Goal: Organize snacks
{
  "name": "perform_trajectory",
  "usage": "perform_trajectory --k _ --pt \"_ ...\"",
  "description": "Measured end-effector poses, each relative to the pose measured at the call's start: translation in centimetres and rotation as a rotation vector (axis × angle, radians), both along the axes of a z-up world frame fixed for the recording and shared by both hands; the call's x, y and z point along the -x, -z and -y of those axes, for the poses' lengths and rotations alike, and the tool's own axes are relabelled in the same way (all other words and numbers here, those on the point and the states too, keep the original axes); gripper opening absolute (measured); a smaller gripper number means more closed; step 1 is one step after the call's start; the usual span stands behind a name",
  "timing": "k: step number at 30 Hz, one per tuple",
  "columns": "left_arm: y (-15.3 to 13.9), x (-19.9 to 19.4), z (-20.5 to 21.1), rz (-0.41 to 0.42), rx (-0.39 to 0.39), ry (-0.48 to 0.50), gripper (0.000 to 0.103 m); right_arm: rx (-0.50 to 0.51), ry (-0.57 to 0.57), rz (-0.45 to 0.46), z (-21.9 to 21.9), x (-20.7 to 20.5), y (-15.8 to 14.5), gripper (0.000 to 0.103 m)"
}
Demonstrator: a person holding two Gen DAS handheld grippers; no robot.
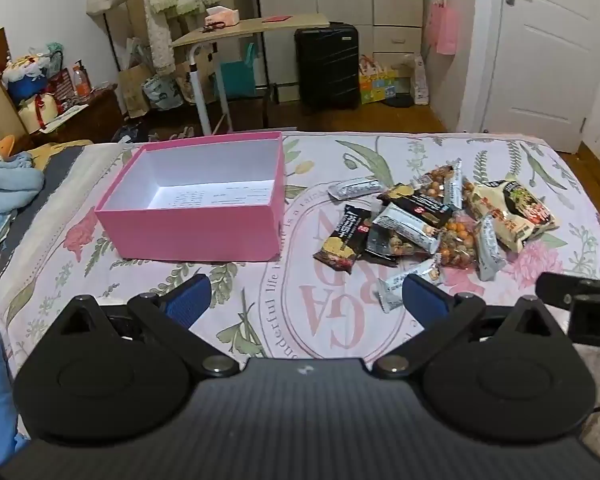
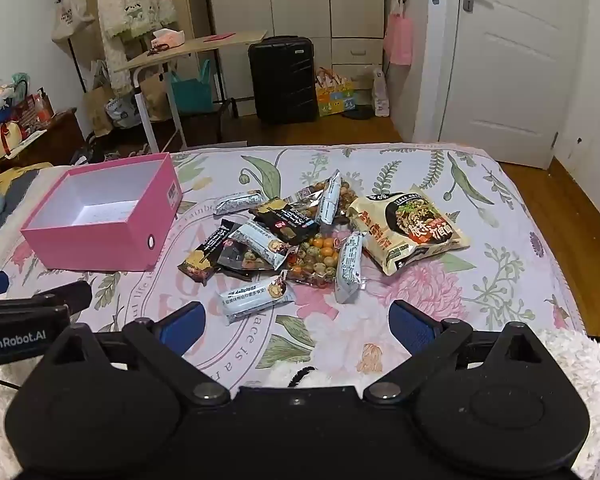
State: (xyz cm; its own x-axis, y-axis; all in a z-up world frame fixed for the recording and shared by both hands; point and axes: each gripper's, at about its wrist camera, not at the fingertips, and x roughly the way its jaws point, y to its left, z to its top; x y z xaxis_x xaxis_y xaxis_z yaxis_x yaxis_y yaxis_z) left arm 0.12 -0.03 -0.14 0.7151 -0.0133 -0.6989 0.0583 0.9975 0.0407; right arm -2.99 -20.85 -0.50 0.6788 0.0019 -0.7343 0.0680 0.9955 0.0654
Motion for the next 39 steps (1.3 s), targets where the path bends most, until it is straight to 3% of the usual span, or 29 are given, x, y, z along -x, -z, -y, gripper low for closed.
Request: perform_trajectory --k 11,39 --pt "0.1 0.8 0.4 0.026 -0.013 0.023 0.102 0.025 0.009 0.021 0.2 0.6 0.0 0.1" --pt "0.8 0.9 0.6 -0.021 -0.001 0.034 0.103 0.059 0.02 0.031 0.2 1.1 0.0 0.1"
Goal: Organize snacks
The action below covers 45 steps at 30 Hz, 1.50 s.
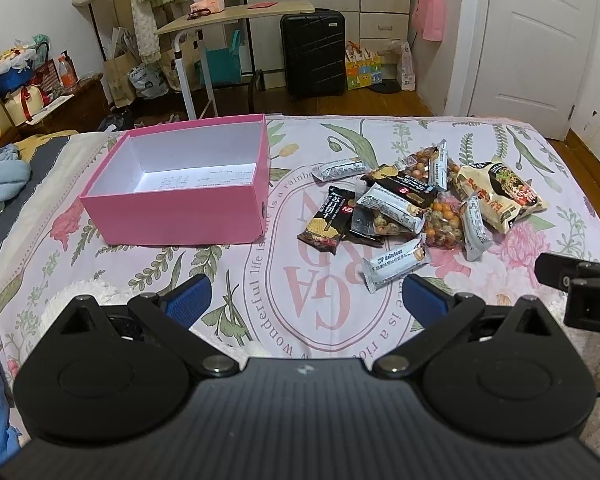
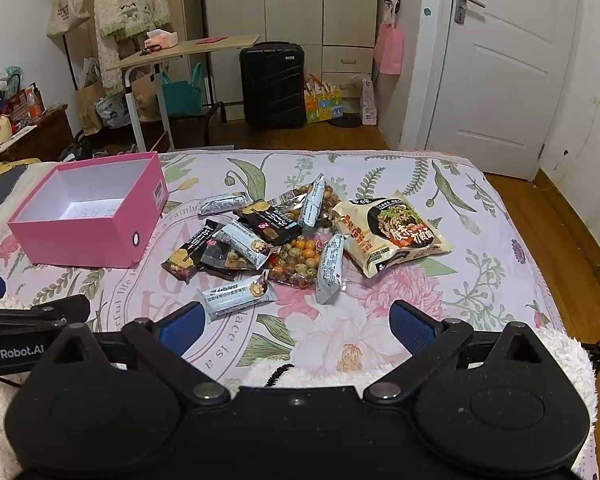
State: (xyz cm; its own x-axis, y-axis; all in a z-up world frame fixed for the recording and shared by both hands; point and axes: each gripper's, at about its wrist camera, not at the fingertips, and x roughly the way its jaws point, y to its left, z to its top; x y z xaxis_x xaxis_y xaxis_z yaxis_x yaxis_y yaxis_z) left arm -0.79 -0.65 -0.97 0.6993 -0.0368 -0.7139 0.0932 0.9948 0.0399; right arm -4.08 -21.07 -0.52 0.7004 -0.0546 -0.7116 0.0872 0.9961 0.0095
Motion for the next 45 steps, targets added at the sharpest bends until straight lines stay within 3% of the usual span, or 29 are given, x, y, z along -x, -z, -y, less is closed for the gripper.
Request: perform_trajectory --k 45 --pt "0.8 -0.1 1.0 -0.023 0.002 0.022 0.103 0.036 -0.019 -0.007 0.1 -0.4 0.8 0.1"
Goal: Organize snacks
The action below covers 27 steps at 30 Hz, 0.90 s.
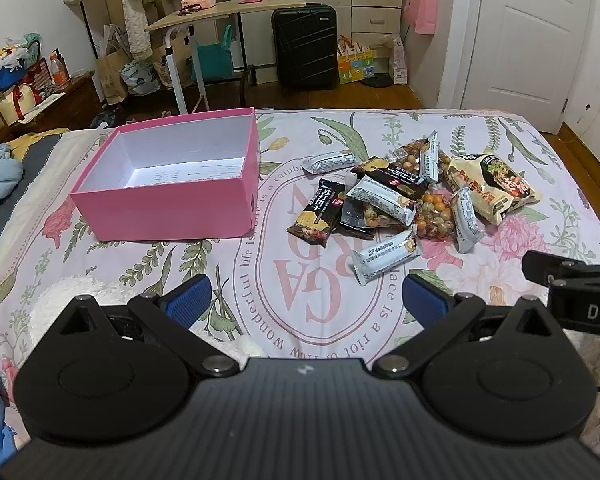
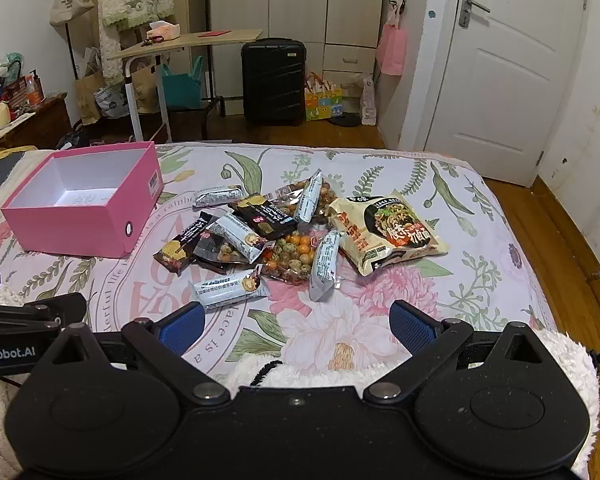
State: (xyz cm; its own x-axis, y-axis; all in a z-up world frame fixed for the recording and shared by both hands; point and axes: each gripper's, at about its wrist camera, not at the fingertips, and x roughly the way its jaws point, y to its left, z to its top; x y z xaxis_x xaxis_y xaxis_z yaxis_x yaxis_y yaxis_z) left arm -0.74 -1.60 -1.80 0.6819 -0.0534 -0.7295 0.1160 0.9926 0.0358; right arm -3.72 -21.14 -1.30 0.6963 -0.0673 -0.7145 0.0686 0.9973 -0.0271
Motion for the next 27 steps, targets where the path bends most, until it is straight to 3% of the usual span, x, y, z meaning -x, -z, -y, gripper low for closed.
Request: perform_trajectory --k 9,14,17,19,22,27 --pt "0.8 -1.7 0.0 -0.045 0.026 0.038 0.101 -0.046 -0.037 0.014 1.0 -1.3 0.3 0.1" --pt "0.6 -4.2 0.0 -0.061 -0.009 0.17 0.1 -0.102 -0.099 0.117 2.6 -2.6 -0.2 0.1" --pt "0.8 -6.1 0.2 -0.055 -0.014 0.221 0.1 -0.056 -0.152 0.197 3.2 -4.1 0.1 0.1" --pt "1.5 -7.3 0.9 -0.029 -0.029 0.304 0.1 -0.006 -0.176 0.21 3.6 -5.7 0.4 0.1" --pt "2.9 -9.5 2.5 -0.056 -0.067 0.398 0.1 -0.017 -0.218 0.175 4.9 -8.9 0.8 0.1" --pt "5.7 -13.1 4.5 -0.089 -0.009 0.549 0.1 -0.128 -0.238 0.037 7.0 -14.0 2.6 0.094"
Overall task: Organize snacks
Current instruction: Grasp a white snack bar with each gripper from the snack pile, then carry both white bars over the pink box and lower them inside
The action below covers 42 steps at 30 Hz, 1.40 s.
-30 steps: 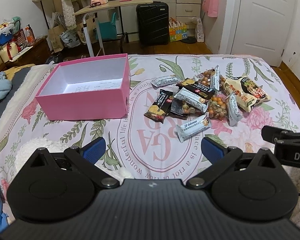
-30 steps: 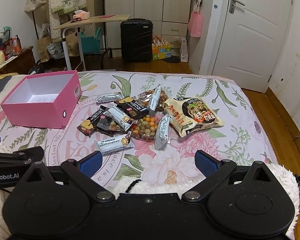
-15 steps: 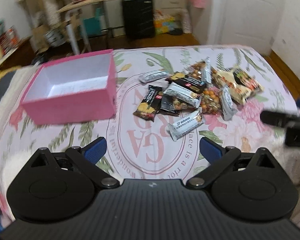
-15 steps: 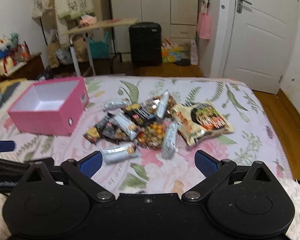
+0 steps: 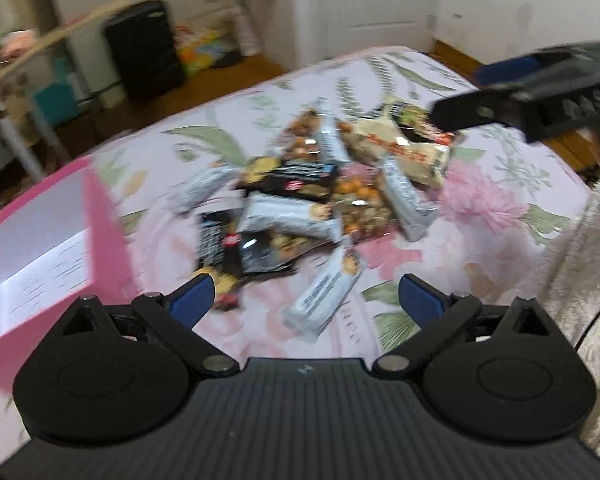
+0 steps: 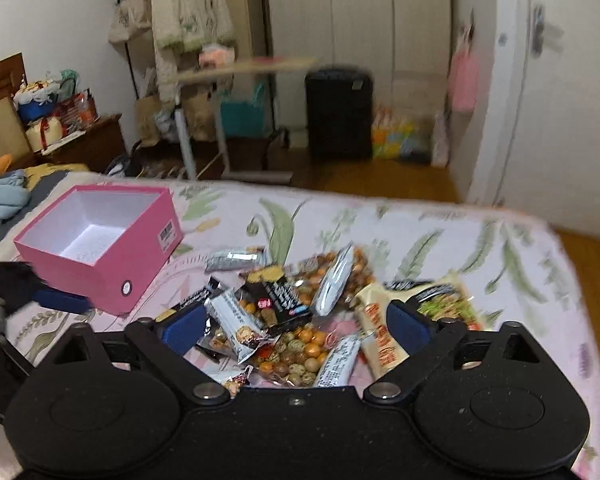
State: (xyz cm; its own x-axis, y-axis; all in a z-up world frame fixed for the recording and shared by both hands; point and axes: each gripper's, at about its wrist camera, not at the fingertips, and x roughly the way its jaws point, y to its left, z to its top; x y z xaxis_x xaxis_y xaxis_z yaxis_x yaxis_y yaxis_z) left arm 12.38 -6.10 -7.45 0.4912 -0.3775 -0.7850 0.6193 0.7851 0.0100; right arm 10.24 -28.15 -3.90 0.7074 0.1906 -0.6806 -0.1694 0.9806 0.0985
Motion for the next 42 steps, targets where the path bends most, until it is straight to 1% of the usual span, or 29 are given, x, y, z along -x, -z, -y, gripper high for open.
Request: perform_trajectory --k 2,4,5,7,9,10,13,14,15,17,18,19,22,23,25,26,27,28,32,34,39,42 --pt "1.4 -1.5 0.7 -0.015 0.007 0.05 0.093 -0.016 0.001 -0.034 0.5 -1.4 1.4 0.093" --pt "3.0 -2.8 1.4 -0.055 -0.01 0.072 0.078 -0.029 0.034 -0.051 0.9 -1.9 3.2 0.089" --pt "3.9 -3.4 1.5 -0.067 -0.004 0.073 0.076 -0.042 0.074 -0.05 1.3 -1.9 4.1 0.082" --pt "5.2 -4.0 1.3 -0.107 0.018 0.086 0.074 -0.089 0.126 -0.066 1.7 -2.0 5.4 0.082" --pt "6.3 -4.3 1.3 -0.146 0.022 0.112 0.074 -0.12 0.112 -0.117 2.0 -2.3 6.6 0.082" --pt "6.7 -4.2 1.4 -0.152 0.009 0.128 0.074 -0.123 0.112 -0.137 2.1 -2.5 7.1 0.082" --pt "7.8 -3.9 2.1 -0.139 -0.022 0.158 0.074 -0.164 0.107 -0.228 2.5 -3.6 8.7 0.082" --pt "8.2 -4.0 2.4 -0.134 -0.034 0.163 0.074 -0.175 0.098 -0.257 2.6 -4.0 9.2 0.08" --pt "8.5 -3.9 2.7 -0.115 -0.052 0.17 0.074 -0.167 0.092 -0.29 2.5 -4.3 9.9 0.077" --pt "9.1 -3.6 3.3 -0.046 -0.098 0.188 0.074 -0.119 0.104 -0.33 2.0 -4.7 10.9 0.075" --pt "9.4 -3.5 3.5 -0.026 -0.11 0.204 0.074 -0.102 0.108 -0.346 1.8 -4.9 11.3 0.075" --pt "9.7 -3.5 3.5 -0.027 -0.105 0.21 0.074 -0.104 0.108 -0.361 1.8 -5.0 11.7 0.075" --pt "10.3 -4.0 3.6 -0.088 -0.069 0.211 0.074 -0.132 0.122 -0.393 2.3 -5.3 12.3 0.068" --pt "10.5 -4.0 3.7 -0.098 -0.068 0.212 0.074 -0.133 0.128 -0.399 2.4 -5.4 12.5 0.06" --pt "11.1 -4.3 3.9 -0.131 -0.073 0.202 0.063 -0.134 0.131 -0.41 2.4 -5.6 12.8 0.051" --pt "11.4 -4.6 3.9 -0.158 -0.071 0.189 0.06 -0.136 0.13 -0.414 2.5 -5.6 12.9 0.042" --pt "11.6 -4.8 3.9 -0.181 -0.069 0.173 0.051 -0.136 0.129 -0.418 2.5 -5.9 13.0 0.038" --pt "11.8 -5.2 3.7 -0.196 -0.069 0.151 0.043 -0.137 0.129 -0.42 2.4 -5.9 13.1 0.038" --pt "11.6 -5.8 3.3 -0.218 -0.046 0.126 0.033 -0.127 0.127 -0.412 2.2 -6.0 13.1 0.033" --pt "11.4 -5.7 3.1 -0.229 -0.037 0.123 0.026 -0.124 0.122 -0.408 2.1 -5.6 12.8 0.033" --pt "11.0 -4.8 3.1 -0.252 -0.027 0.12 0.025 -0.148 0.14 -0.453 2.4 -4.8 12.5 0.032" --pt "10.6 -3.8 3.1 -0.291 -0.03 0.113 0.025 -0.165 0.149 -0.453 2.7 -4.1 12.2 0.032"
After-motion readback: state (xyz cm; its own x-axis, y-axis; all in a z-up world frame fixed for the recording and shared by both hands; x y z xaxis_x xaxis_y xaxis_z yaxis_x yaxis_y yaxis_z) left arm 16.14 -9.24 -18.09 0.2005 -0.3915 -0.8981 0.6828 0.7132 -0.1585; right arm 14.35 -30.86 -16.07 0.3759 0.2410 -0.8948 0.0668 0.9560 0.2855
